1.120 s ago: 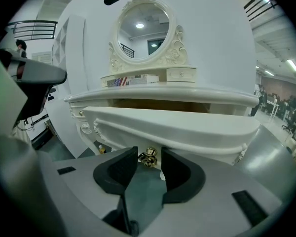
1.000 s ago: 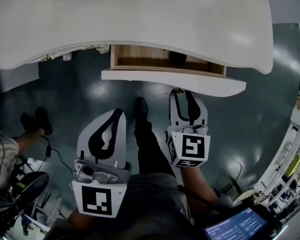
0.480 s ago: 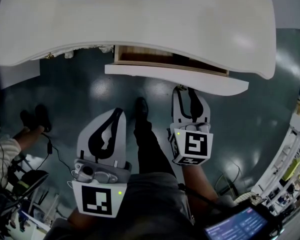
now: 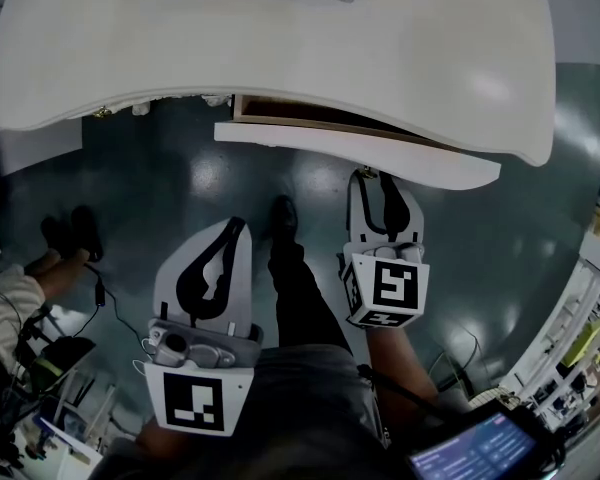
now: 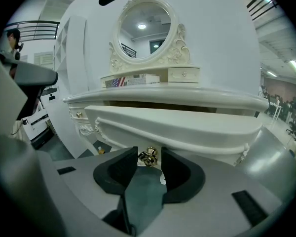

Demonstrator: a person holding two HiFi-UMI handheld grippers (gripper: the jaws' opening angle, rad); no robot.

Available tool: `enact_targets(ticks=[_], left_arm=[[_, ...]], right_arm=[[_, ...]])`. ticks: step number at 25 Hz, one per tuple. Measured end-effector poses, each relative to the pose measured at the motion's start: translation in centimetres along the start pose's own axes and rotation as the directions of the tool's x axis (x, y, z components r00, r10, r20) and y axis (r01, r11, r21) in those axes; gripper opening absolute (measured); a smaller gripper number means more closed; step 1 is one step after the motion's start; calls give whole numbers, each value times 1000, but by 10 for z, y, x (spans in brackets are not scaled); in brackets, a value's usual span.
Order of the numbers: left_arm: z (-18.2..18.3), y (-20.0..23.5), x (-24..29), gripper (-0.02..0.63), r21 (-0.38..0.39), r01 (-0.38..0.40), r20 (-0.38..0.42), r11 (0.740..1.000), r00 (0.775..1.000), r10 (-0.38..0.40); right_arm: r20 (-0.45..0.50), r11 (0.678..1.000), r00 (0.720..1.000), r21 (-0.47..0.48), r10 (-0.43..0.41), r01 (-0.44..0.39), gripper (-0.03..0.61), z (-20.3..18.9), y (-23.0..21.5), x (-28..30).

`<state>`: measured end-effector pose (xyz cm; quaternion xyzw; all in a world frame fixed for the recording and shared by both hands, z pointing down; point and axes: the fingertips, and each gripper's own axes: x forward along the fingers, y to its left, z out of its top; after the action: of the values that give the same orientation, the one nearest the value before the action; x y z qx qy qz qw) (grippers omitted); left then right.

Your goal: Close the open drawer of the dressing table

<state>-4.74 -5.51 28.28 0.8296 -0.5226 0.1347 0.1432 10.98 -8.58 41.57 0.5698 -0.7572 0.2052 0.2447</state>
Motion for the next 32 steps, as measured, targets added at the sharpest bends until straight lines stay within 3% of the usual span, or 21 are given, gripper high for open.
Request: enact_targets(ticks=[32], left_arm=[[-3, 12, 6, 15, -9, -28, -11, 1000, 1000, 27]], right_arm=[[21, 1000, 1000, -12, 1, -1, 133, 16, -9, 25]])
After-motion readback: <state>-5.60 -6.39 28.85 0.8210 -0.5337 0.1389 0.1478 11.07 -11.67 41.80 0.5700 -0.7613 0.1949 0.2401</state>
